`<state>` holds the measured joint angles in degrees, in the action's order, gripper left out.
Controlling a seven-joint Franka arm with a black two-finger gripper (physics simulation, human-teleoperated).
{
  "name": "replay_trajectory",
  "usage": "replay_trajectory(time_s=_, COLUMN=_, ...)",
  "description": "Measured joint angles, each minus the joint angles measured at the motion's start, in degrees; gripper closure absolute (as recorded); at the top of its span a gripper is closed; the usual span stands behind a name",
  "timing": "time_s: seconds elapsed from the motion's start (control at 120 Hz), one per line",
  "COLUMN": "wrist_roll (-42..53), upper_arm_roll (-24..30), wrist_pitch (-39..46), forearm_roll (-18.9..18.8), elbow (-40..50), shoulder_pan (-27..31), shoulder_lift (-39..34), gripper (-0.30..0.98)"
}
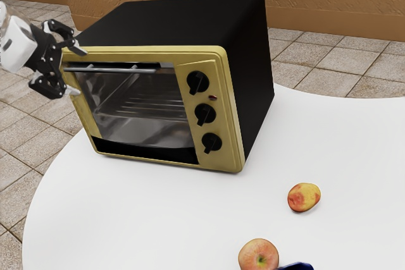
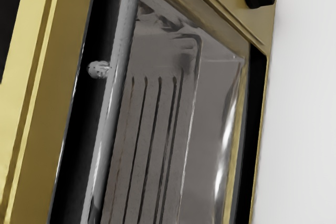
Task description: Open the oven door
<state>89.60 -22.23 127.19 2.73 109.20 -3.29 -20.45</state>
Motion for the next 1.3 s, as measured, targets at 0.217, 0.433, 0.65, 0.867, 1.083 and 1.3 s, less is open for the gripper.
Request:
replay_trajectory(time_s=0.217, wrist_roll=8.10, upper_arm_roll=-0.04, wrist_pitch=5.97, forearm_roll=-0.26, elbow=1.92, shoulder_pan=-0.25, shoulder_lift=0.56, gripper=0.00)
replay_trajectory(time_s=0.433, wrist_roll=13.68, upper_arm_roll=-1.29, wrist_pitch=2.73, forearm_roll=-0.23, elbow=-1.02, shoulder_pan=-0.14, shoulder_lift=2.78, gripper=0.00)
replay_trajectory(time_s=0.65, wrist_roll=17.59, upper_arm_roll=-1.32, wrist_pitch=-2.10, forearm_roll=-0.60, elbow=-2.40, shoulder_pan=0.10, shoulder_lift=4.69, gripper=0.00)
replay_trajectory(time_s=0.867, wrist_roll=20.32, upper_arm_roll=-1.14, wrist_pitch=-4.13, forearm_roll=-0.74, elbow=-2.79, shoulder_pan=0.10, shoulder_lift=6.81, gripper=-0.03)
replay_trajectory(time_s=1.083, wrist_roll=22.17, upper_arm_roll=-0.91, wrist_pitch=-5.35, forearm_roll=-0.51, elbow=-4.82, shoulder_pan=0.10, shoulder_lift=7.87, gripper=0.00)
replay_trajectory(time_s=1.3, wrist_roll=23.44, upper_arm_roll=-0.88, wrist_pitch=-6.37, forearm_roll=-0.09, elbow=-6.75, shoulder_pan=0.24, shoulder_lift=10.26, gripper=-0.07)
